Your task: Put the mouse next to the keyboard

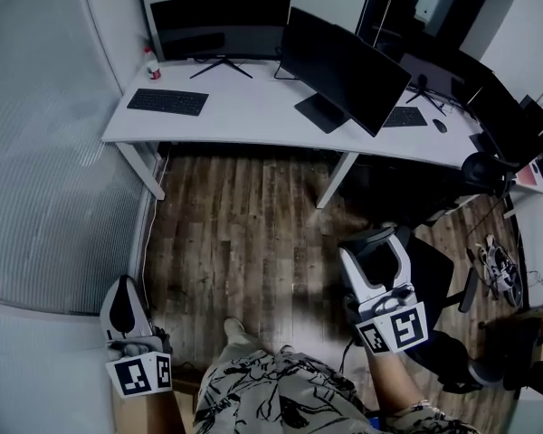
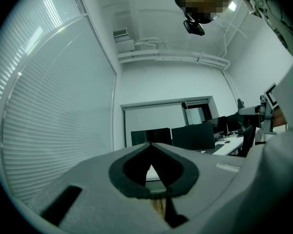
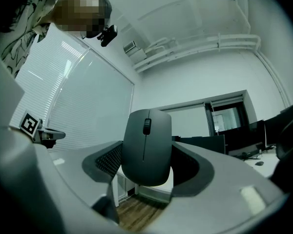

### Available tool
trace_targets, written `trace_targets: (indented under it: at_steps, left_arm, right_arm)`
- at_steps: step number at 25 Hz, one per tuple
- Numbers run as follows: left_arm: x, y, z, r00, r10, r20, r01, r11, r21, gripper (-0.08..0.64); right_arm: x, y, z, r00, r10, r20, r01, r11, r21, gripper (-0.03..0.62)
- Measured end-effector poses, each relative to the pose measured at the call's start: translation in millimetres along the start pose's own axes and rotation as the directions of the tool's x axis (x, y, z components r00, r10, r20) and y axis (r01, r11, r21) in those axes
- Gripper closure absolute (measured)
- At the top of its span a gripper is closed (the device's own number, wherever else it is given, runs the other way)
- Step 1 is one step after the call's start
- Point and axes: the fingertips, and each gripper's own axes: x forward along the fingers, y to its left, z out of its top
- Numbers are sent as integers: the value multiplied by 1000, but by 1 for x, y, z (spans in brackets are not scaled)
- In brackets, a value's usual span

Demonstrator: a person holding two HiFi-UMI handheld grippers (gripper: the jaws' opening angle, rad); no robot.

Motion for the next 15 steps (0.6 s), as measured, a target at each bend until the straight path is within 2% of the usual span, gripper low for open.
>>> trace_targets:
  at_steps: [11,15]
  left_arm:
    - [64,53,-8,996,-81,21,81,997,-3,563]
    - [81,67,-16,994,-109,6,109,994,-3,563]
  right_arm:
    - [58,25,-6,998,-68,15,68,998,-1,288]
    - [73,33,-13,996,-91,2,91,996,3,287]
